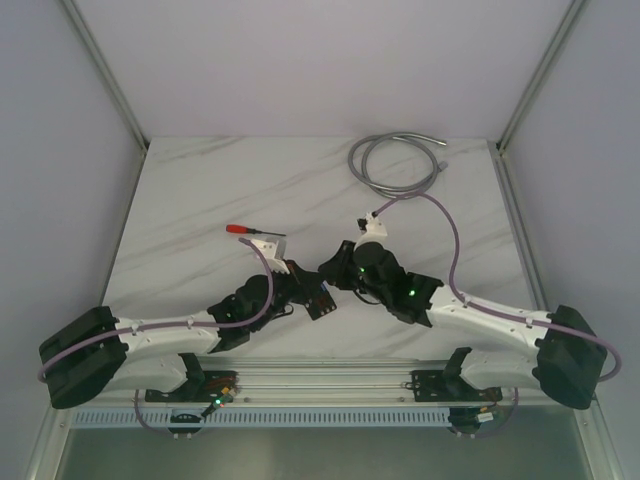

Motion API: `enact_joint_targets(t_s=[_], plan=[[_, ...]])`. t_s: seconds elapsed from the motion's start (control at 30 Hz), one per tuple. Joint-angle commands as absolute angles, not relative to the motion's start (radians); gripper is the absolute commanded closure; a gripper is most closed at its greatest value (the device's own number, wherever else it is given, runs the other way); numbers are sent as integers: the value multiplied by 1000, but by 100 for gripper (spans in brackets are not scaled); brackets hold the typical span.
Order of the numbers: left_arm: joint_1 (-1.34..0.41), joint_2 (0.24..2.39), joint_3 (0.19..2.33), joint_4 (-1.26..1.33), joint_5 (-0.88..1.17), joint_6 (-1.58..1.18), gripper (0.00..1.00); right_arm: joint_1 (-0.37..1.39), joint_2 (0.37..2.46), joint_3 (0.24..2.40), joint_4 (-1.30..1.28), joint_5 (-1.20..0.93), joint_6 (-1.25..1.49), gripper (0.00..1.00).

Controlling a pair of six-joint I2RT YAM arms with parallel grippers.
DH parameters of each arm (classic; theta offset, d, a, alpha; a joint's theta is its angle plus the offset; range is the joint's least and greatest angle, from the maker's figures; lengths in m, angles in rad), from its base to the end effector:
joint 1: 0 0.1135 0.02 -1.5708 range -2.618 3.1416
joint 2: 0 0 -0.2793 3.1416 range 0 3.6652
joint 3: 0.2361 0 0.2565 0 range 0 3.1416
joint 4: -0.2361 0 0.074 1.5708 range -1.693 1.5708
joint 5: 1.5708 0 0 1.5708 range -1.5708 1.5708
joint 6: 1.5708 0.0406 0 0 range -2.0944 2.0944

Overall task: Snap on the fuse box
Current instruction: Pick up the fuse from the center of the board.

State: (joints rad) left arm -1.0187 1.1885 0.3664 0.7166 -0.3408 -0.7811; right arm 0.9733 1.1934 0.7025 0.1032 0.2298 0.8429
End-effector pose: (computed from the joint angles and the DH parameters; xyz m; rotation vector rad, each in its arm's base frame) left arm 0.1380 -0.1982 0.2190 -0.0621 1.7852 -1.0551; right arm 0.1598 0.2184 0.2656 0.0253 2.0769 0.9497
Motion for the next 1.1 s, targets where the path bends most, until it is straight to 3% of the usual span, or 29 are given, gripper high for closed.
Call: enact_joint_targets(t_s=[0.0,0.1,0.23,0.37,0.73,1.07], plan=[[-1016,1180,392,771,-364,-762,92,994,1168,668,124,220,866,72],[-1016,1172,388,749,-368,-748,100,994,1139,665,130,234,830,67],[-1016,1132,373,719,-363,-678,100,990,1063,657,139,239,702,54],[-1008,1051,354,692,-298,-557,100,956,952,633,156,153,503,48],[-999,894,392,596,133,-335,100,817,811,657,100,-398,148,49],[-999,876,425,606,315,-313,100,810,825,706,36,-583,43,53]])
